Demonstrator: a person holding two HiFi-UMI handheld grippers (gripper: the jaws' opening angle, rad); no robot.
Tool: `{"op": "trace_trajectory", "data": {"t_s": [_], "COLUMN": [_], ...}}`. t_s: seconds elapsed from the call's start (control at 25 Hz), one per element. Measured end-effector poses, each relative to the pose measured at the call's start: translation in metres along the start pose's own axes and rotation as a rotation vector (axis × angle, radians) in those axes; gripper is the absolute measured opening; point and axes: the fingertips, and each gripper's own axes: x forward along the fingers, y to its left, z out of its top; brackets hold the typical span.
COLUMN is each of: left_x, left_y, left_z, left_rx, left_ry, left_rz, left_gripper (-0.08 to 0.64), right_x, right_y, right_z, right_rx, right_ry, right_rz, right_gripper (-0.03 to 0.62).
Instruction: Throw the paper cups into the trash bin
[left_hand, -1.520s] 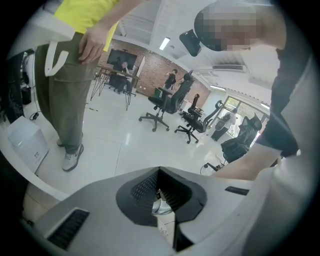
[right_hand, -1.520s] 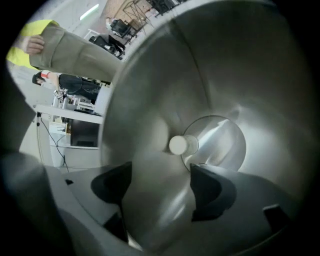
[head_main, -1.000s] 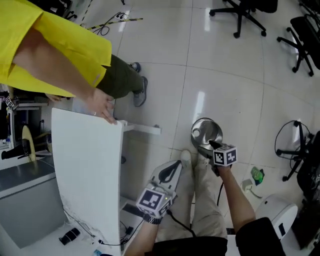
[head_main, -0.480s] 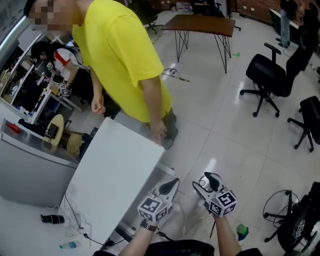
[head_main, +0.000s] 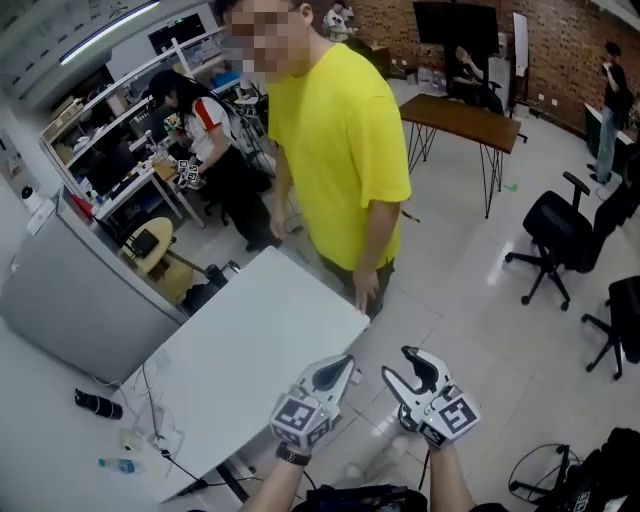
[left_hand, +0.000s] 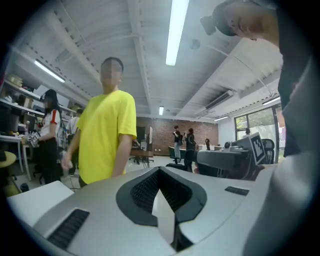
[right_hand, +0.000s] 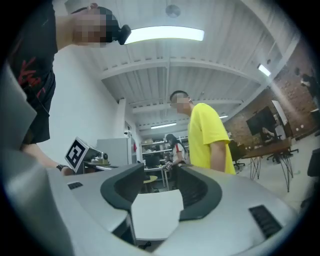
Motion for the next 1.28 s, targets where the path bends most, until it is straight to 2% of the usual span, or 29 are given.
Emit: {"op": "trace_trajectory", "data": {"t_s": [0.28,0.4,0.52,0.72,0.92,1.08,1.28], "left_x": [-0.140,-0.197,-0.230,-0.269,-0.284,-0.266,-0.251], "left_y": [0.032,0.051,0.067,0.099,0.145,0.165,0.181], "left_z": [0.029,0.026,0.018,0.026,0.033,0.047,0.056], "left_rx": [-0.018,-0.058,-0.075,-0.086,-0.090,-0.049,-0.028], "left_ry": [-0.121,-0.163,-0.181,-0.234,-0.238,-0.222,-0.201], "left_rz": [0.180,0.297,0.403,0.521,0.629,0.641,0.668], "left_gripper": [0.002,0.002,0.002,0.002,0.002,0.002,0.002], "right_x": [0.057,0.077,0.092,0.136,0.181,0.212,0.231], "right_y": [0.135,0.184,0.215,0.243,0.254,0.240,0.225], "right_z": [0.021,0.023,0.029,0.020,0.019,0.018,0.018], "right_rx": [-0.046,-0.058,-0.056,-0.039,-0.014,0.033,0.084], "right_ry": [0.034,0.034,-0.019,-0.007,0.006,0.005,0.032], "right_rz": [0.159,0.228,0.330,0.443,0.523,0.549,0.538], "right_gripper": [0.201,0.183,0.183,0.183,0.183,0.183,0.183]}}
